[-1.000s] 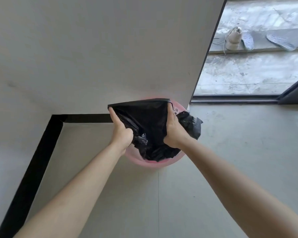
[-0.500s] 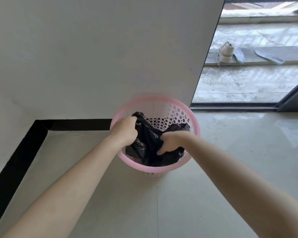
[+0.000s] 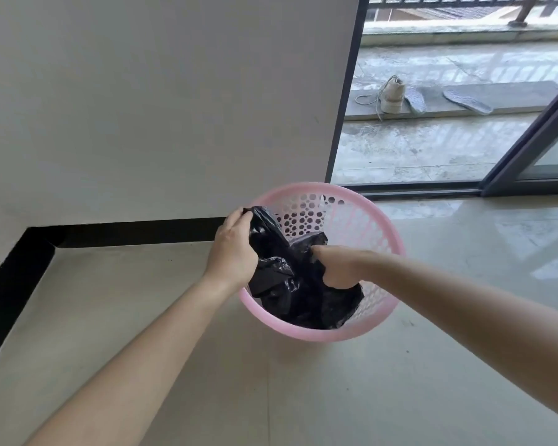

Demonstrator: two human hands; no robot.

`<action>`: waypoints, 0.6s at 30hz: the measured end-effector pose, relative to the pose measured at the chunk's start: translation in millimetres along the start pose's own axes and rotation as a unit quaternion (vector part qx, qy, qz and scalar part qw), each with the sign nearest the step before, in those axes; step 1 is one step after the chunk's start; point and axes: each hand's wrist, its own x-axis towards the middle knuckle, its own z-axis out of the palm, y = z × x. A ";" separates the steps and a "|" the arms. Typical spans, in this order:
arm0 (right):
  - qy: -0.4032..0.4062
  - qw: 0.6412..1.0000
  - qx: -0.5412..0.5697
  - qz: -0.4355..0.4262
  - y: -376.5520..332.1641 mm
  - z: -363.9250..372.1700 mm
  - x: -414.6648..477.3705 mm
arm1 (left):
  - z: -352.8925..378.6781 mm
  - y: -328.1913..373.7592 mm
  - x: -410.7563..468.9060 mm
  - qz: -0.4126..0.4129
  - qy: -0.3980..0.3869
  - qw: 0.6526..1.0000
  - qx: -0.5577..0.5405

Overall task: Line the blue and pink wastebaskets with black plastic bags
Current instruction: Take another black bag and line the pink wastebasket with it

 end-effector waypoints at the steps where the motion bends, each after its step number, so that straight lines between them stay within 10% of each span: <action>1: -0.016 1.000 0.013 -0.001 4.3 7.8 1.3 | 5.4 4.2 -5.3 0.022 -0.019 1.000 0.002; 8: 0.262 0.959 0.102 -0.012 44.9 -10.6 -22.5 | -18.8 4.2 -3.7 -0.098 -0.039 0.978 -0.180; 11: 0.390 0.915 -0.101 -0.008 61.1 -34.4 -36.3 | -29.2 2.4 5.7 -0.168 -0.027 0.947 -0.272; 18: 0.421 0.878 -0.215 0.075 78.7 -38.2 -40.5 | -27.8 2.2 8.2 -0.134 -0.062 0.956 -0.254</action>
